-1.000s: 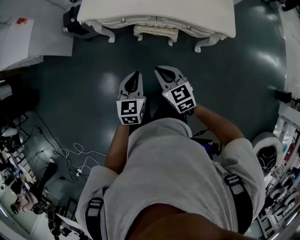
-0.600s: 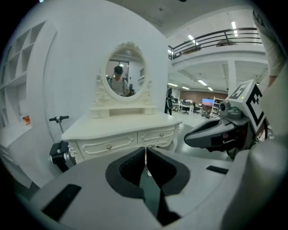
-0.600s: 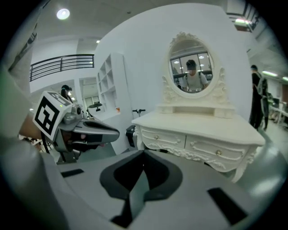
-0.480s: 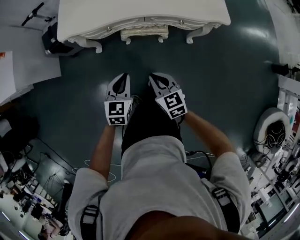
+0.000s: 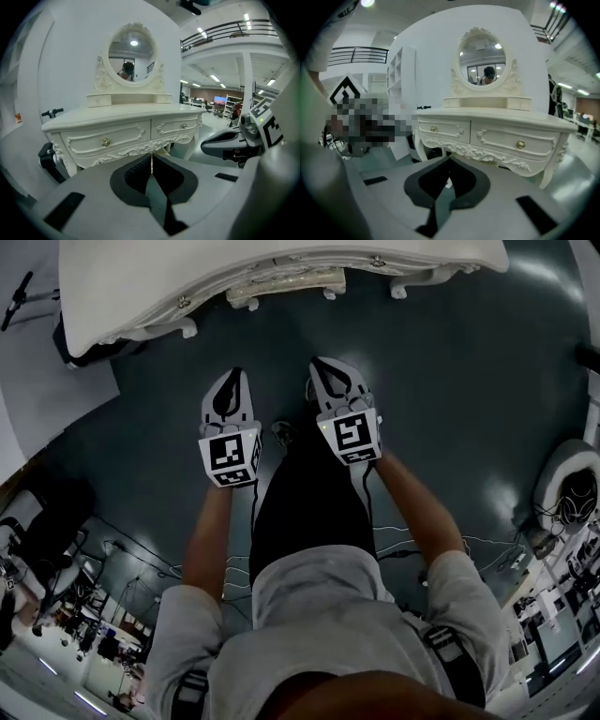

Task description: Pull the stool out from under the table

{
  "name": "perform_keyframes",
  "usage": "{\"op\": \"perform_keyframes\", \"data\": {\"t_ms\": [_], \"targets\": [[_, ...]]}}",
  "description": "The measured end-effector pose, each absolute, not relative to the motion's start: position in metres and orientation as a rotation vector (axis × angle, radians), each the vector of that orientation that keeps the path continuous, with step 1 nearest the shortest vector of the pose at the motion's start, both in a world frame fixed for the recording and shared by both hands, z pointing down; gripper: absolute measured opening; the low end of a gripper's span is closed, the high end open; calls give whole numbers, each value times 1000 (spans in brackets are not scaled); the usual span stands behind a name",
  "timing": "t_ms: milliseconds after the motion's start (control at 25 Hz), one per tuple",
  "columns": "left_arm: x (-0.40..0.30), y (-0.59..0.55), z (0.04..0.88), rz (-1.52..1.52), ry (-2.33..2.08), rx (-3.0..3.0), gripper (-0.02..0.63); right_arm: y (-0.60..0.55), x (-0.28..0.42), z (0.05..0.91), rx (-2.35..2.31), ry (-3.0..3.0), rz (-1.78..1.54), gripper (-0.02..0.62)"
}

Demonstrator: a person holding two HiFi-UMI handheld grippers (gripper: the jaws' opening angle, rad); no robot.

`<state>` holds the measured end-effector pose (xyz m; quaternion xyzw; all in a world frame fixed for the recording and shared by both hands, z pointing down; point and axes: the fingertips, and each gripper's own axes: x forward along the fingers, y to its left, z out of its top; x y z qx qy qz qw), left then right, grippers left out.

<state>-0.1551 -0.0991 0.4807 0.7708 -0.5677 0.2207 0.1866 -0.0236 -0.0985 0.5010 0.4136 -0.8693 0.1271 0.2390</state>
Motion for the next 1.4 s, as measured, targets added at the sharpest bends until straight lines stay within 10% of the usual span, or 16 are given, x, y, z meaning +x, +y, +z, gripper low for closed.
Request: {"op": "perform_keyframes", "data": {"t_ms": [1400], "targets": [[-216,-247,737,742,-1724,2237,15,-234,24,718,1286,-2247,382,15]]}}
